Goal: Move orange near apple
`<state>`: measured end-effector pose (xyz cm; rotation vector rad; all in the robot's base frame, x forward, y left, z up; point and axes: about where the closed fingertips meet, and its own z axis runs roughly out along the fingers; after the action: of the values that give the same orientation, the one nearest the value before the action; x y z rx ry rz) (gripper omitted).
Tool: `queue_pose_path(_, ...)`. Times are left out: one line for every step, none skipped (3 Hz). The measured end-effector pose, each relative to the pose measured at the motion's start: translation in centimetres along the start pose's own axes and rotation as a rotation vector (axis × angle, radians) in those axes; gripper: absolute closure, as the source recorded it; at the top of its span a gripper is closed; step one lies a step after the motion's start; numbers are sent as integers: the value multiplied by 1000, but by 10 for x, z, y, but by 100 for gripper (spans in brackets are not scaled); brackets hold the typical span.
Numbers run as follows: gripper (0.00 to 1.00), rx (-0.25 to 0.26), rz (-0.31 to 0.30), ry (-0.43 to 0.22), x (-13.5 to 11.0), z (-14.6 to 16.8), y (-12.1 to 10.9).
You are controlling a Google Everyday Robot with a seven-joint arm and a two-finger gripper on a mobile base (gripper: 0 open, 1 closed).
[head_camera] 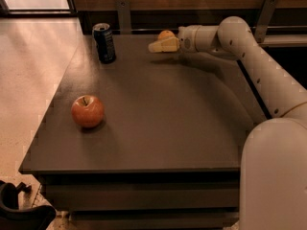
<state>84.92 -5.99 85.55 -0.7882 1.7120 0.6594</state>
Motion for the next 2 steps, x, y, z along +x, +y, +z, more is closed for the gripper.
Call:
queue_pose_path(25,-13,-1,9,7,16,4)
queue_pose_path(47,-15,0,9,8,17,5)
